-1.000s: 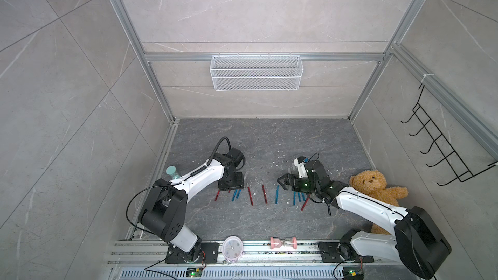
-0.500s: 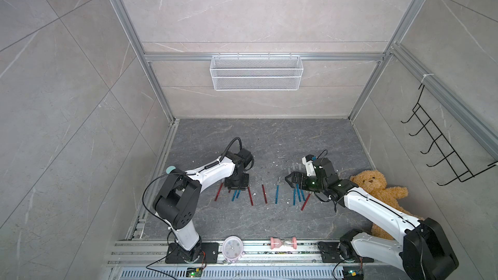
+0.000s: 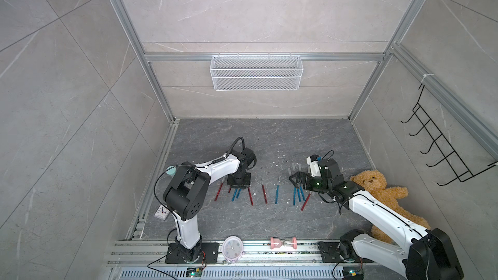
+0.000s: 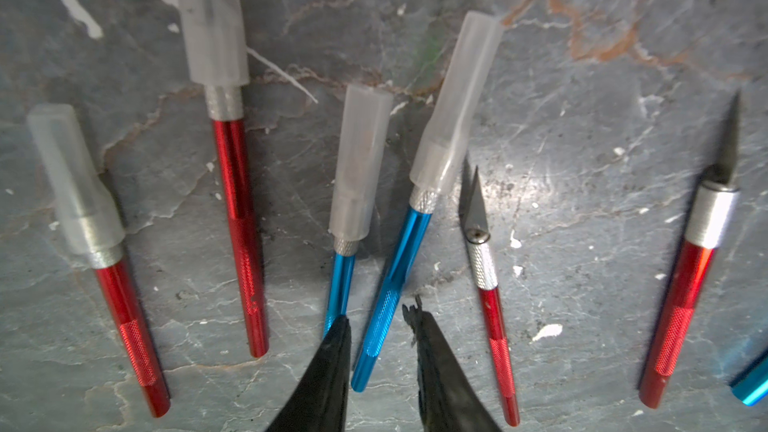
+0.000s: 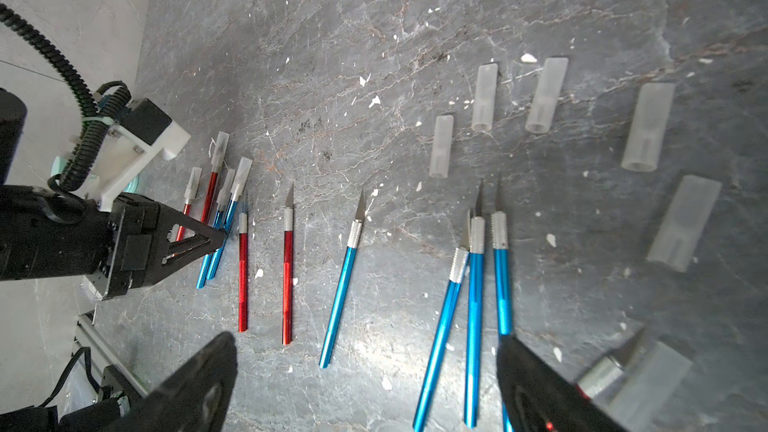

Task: Remove protective caps from carving knives
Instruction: Pick up the carving knife from the center of the board.

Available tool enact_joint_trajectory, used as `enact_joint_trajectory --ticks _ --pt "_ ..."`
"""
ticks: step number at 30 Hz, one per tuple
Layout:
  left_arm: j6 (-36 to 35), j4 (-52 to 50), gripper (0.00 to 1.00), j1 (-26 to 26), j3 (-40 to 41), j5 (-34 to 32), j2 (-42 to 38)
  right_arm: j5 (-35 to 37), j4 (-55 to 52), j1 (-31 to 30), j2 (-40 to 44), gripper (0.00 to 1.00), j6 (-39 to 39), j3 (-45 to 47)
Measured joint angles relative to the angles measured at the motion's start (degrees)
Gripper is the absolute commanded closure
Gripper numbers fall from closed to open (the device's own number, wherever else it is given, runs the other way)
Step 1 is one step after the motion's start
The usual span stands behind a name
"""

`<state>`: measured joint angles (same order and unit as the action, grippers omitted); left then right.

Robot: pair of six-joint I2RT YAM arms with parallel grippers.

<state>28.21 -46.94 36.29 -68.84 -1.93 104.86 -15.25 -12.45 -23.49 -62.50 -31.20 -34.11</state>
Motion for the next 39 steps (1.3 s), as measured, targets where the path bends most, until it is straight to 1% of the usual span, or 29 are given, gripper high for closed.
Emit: enact_joint_trajectory --ticks 10,27,30,35,39 --pt "0.02 0.09 0.72 0.0 0.0 0.0 0.9 -0.63 0.04 0.07 0.0 0.05 0.02 0.0" --pt "-0.35 0.33 0.87 0.37 -0.66 0.52 2.38 -1.07 0.24 0.33 -0.5 0.06 0.0 0.0" --pt "-0.35 0.39 0.87 0.46 -0.66 0.5 2.38 -1.09 0.24 0.33 -0.5 0.06 0.0 0.0" --pt "-0.37 0.35 0.84 0.48 -0.66 0.5 2.54 -1.16 0.24 0.33 -0.81 0.07 0.0 0.0" --pt "-0.35 0.33 0.84 0.48 -0.68 0.57 2.64 -1.27 0.24 0.33 -0.92 0.07 0.0 0.0"
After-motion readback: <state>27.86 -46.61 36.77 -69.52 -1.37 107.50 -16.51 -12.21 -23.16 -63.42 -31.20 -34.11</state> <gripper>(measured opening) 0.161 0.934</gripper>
